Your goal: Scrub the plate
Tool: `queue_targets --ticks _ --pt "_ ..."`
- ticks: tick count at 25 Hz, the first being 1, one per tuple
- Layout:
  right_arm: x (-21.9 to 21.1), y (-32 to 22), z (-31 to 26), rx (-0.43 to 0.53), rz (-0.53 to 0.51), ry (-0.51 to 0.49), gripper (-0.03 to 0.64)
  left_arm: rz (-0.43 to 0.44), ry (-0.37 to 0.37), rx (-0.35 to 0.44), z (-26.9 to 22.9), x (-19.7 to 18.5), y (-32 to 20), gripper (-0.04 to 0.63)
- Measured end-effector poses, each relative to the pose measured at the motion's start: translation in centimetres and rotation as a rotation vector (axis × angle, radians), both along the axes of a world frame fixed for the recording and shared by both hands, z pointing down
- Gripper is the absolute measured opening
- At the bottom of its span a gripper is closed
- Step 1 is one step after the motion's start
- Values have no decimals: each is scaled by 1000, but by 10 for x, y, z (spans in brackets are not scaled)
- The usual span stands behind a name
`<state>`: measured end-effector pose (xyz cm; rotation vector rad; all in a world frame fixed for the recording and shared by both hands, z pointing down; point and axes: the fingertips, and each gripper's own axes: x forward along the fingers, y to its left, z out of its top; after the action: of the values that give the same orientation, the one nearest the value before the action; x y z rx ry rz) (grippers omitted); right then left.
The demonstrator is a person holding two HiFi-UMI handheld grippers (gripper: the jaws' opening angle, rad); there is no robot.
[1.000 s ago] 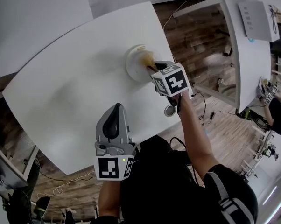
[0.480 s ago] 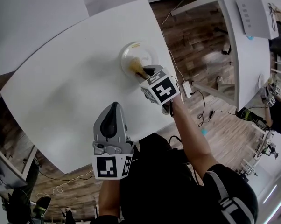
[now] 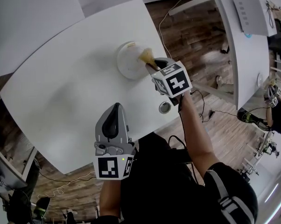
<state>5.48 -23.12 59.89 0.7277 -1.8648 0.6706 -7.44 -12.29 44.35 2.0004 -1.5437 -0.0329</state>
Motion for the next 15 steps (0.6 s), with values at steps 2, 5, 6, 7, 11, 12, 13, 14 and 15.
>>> queue_targets --ticks 2,5,6,7,11,12,13,14,15 --pt "10 -9 2 7 17 17 74 1 -1 -2 1 1 -1 -3" --pt "18 -17 10 2 24 40 74 3 -2 -10 4 1 -4 -3" --pt "18 -18 13 0 24 45 74 3 -1 -13 5 1 -4 -3" --pt "18 -18 15 0 25 49 74 3 -1 -14 6 0 -5 -3" --pt "16 -18 18 4 20 68 74 -1 0 -17 6 -2 -8 -3" --pt "15 -16 19 1 16 71 74 -1 -1 -18 7 -1 -9 -3" --pt "13 -15 19 -1 11 71 74 -2 -1 -19 6 0 -9 -3" --pt "12 -13 19 0 4 72 74 -2 -1 -19 6 1 -10 -3" --pt "11 -12 18 1 -4 76 74 -3 -2 -18 6 1 -11 -3"
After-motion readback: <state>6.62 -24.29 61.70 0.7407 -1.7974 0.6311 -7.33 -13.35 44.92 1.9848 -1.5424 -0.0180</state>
